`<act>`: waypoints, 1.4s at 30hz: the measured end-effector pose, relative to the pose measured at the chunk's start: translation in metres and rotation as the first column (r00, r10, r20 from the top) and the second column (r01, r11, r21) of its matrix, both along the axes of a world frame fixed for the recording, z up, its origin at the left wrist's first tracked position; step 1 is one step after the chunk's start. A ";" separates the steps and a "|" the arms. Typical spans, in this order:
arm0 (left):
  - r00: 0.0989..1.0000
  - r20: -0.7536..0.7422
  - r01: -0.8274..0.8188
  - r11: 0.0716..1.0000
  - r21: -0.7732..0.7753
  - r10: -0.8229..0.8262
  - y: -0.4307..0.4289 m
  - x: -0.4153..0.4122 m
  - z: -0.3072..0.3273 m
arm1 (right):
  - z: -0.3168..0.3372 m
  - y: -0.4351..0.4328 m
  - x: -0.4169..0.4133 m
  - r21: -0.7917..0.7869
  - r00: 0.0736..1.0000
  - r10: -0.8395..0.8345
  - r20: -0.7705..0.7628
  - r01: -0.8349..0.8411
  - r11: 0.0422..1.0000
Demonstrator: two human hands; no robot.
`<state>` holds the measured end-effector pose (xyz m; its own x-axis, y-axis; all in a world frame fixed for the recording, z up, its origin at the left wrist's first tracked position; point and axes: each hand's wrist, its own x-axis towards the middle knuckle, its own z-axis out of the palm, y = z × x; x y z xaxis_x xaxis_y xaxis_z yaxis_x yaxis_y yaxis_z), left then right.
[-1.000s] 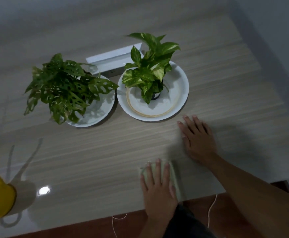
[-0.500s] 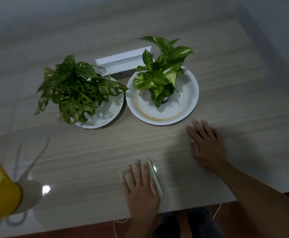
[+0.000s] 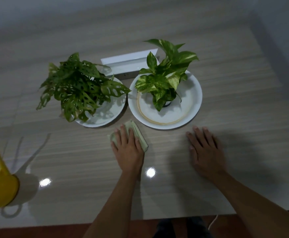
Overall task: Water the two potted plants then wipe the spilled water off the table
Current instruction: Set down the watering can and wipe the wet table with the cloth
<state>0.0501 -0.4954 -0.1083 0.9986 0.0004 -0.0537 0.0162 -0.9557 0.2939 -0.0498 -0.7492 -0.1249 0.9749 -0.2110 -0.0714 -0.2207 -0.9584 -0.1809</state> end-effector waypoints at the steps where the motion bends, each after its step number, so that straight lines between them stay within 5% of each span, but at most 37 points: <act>1: 1.000 0.019 0.019 1.000 -0.008 -0.019 0.000 -0.006 -0.001 | 0.000 0.000 0.000 0.001 1.000 -0.003 0.003 0.003 1.000; 15: 0.996 -0.077 -0.048 0.997 0.053 0.052 -0.024 0.045 -0.011 | 0.002 0.000 0.001 0.033 1.000 -0.009 -0.007 0.009 0.999; 21: 0.995 -0.098 0.012 0.997 0.080 -0.004 -0.014 -0.003 0.001 | 0.007 0.000 0.001 0.055 1.000 -0.006 -0.016 0.007 0.998; 26: 0.970 -0.154 0.198 0.979 0.054 -0.188 -0.011 -0.098 0.006 | 0.013 -0.002 0.002 0.107 1.000 0.000 -0.009 0.001 0.994; 30: 0.929 -0.151 0.363 0.913 0.186 -0.338 0.009 -0.065 0.011 | 0.017 -0.027 0.010 0.121 0.999 0.036 0.015 -0.037 0.992; 33: 0.938 -0.147 0.334 0.931 0.143 -0.314 0.007 -0.060 0.006 | 0.019 -0.063 0.023 0.050 1.000 0.023 0.008 -0.023 0.998; 39: 0.835 -0.068 0.550 0.833 0.056 -0.547 -0.080 -0.162 -0.011 | 0.009 -0.103 0.027 0.012 1.000 0.017 0.013 -0.017 1.000; 42: 0.803 -0.011 0.596 0.803 0.019 -0.595 -0.133 -0.149 -0.011 | 0.003 -0.104 0.026 0.010 1.000 0.016 0.021 -0.016 1.000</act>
<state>-0.0989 -0.6284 -0.1191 0.8025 -0.5931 -0.0647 -0.5568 -0.7835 0.2758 -0.0233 -0.8535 -0.1224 0.9795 -0.1944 -0.0532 -0.2012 -0.9599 -0.1954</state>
